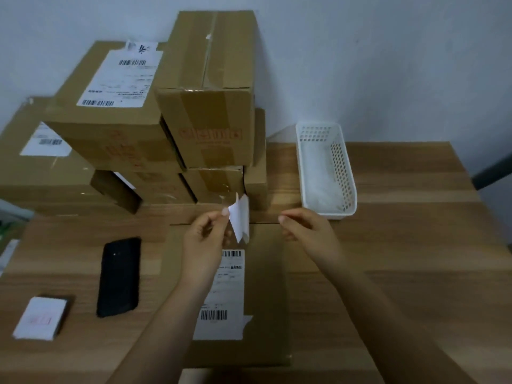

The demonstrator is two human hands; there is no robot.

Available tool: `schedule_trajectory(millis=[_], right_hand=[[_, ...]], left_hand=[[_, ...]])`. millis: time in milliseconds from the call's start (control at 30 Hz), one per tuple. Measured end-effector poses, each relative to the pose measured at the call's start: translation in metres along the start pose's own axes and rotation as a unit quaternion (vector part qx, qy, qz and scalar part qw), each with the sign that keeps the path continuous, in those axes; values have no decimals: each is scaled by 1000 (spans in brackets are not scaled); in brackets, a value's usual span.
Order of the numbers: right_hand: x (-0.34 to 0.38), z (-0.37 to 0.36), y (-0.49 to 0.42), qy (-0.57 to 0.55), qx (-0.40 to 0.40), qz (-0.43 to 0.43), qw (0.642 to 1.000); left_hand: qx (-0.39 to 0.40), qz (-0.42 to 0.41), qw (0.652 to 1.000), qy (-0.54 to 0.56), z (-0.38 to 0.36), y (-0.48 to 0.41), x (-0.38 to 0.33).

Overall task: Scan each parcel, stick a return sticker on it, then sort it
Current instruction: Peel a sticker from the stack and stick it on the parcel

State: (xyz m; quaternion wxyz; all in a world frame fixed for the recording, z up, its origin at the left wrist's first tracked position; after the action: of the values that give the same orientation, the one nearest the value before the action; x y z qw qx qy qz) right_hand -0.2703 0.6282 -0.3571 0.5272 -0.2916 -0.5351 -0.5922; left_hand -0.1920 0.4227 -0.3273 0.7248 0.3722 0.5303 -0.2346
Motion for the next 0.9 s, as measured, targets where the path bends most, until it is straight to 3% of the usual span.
schedule_trajectory(millis=[233,300,533,667,767,900], right_hand=[[-14,-10,-22,4,86,-51,995],[-11,-7,-22,1,90,-32,995],[-7,47,-37,-41,-36,-8,999],[-1,92,-56,67,-157,55,984],[-3,93,-68,149,-145,67,976],[-5,80,-60,140,-130,82,978]], left_hand=[[14,-11,1000,1,-35,15,-6],[17,-21,1000,-3,-43,18,-10],[-58,-29,998,8,-29,10,-13],[-74,-42,996,-21,-20,8,-13],[-76,-34,996,-19,-17,11,-6],[-77,-38,996,-31,-8,15,1]])
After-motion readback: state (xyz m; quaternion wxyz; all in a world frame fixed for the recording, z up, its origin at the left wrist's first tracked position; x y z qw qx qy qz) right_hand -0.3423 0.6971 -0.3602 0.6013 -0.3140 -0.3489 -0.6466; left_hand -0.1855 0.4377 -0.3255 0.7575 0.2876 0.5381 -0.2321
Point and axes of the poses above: each hand's wrist, its own y-axis away from the middle knuckle, its own z-axis out of the back of the hand, x = y × z, the point moved 8 cm from there along -y, towards the middle knuckle, and after that the axes turned 5 degrees about -x, right-handed, at the moved point
